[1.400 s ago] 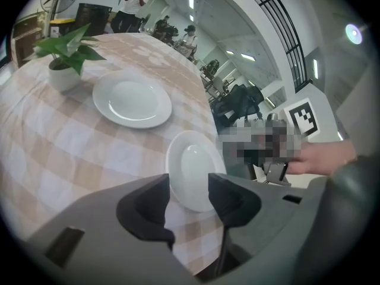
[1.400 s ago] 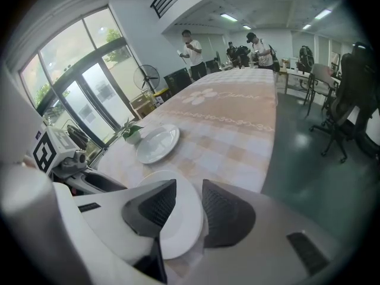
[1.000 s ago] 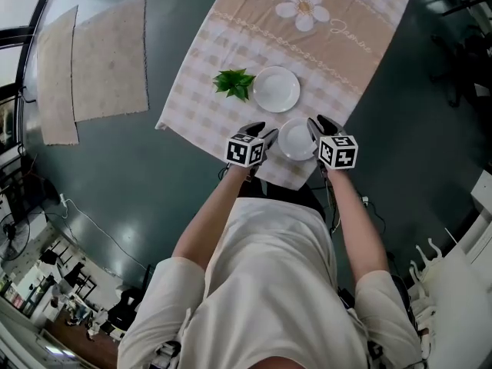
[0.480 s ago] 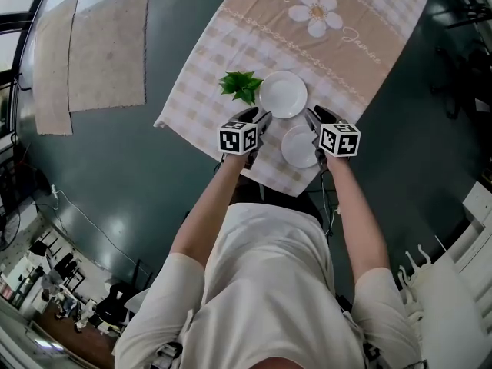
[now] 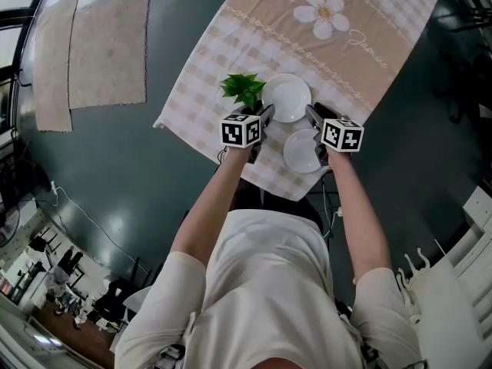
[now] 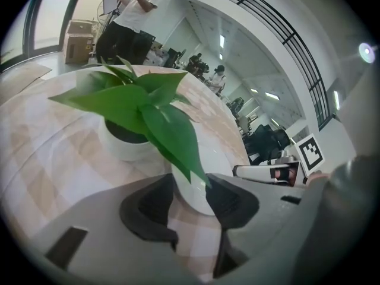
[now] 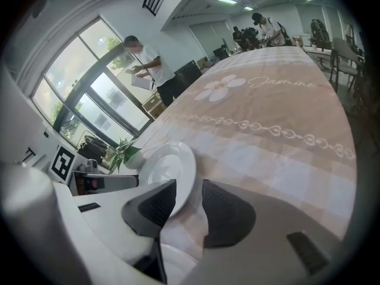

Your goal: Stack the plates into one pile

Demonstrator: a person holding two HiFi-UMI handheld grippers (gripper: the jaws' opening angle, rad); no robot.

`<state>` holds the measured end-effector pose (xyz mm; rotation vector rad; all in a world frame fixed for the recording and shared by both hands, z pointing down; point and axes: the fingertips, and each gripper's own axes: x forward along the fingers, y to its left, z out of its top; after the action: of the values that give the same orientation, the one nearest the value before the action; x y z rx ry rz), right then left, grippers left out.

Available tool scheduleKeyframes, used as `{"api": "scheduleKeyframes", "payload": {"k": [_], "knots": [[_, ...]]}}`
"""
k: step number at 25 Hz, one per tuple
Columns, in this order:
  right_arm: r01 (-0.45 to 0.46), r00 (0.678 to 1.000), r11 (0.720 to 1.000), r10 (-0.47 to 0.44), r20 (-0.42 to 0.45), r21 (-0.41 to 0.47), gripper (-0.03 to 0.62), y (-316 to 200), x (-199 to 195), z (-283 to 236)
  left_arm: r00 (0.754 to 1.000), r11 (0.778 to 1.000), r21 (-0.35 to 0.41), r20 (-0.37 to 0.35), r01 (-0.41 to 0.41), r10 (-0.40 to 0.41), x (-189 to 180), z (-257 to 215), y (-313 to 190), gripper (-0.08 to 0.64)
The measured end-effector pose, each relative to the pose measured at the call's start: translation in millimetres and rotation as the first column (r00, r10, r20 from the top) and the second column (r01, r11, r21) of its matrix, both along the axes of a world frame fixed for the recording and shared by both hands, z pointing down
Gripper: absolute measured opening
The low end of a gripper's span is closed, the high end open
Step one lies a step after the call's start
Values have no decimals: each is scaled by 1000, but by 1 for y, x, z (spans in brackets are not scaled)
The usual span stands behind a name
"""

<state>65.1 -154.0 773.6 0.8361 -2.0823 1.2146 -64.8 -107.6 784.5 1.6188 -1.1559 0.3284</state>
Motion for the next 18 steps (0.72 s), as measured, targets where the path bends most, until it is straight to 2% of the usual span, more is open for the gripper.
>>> {"api": "scheduleKeyframes", "payload": {"k": [9,13,18], "knots": [[-42,998,998,45,54,-43,148,-5,-12,4,998,998,-2,-22,55,-55,-2,0,-1,175],[-79,995,994,83,51,-71,78,-8,-10,10,996,996,-19,-13,84,-84,-6,4,-1,128],[-76,996,994,80,47,-76,63,-8,-8,9,999,998,-41,31,37,-36,-8,7,6,82]]}}
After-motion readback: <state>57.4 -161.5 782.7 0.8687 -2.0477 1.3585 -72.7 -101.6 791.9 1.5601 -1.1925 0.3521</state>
